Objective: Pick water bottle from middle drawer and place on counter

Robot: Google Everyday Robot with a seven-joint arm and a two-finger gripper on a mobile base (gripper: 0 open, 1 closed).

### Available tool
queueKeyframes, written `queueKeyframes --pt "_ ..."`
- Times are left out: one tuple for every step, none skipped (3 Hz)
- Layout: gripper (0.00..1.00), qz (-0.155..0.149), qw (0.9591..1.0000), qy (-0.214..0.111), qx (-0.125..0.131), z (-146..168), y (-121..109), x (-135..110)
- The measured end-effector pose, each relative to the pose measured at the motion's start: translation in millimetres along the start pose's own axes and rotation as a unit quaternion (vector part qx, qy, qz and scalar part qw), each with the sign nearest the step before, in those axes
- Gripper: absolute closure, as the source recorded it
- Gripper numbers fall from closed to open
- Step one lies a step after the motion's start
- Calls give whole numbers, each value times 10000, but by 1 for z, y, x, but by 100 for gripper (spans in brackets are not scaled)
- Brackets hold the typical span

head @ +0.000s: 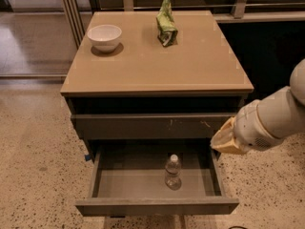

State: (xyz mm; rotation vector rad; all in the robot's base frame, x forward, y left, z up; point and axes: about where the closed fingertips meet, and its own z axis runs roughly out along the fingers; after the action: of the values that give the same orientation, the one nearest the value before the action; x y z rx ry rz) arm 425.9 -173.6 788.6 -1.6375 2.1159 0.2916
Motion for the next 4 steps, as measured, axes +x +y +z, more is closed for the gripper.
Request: queueKeyframes --pt "100 25 10000 -48 66 8 -4 2" --pt "100 20 10000 -42 60 8 -3 2" --pt "100 -79 9999 -18 118 32 -2 17" --pt "100 -94 9997 -148 154 88 -1 45"
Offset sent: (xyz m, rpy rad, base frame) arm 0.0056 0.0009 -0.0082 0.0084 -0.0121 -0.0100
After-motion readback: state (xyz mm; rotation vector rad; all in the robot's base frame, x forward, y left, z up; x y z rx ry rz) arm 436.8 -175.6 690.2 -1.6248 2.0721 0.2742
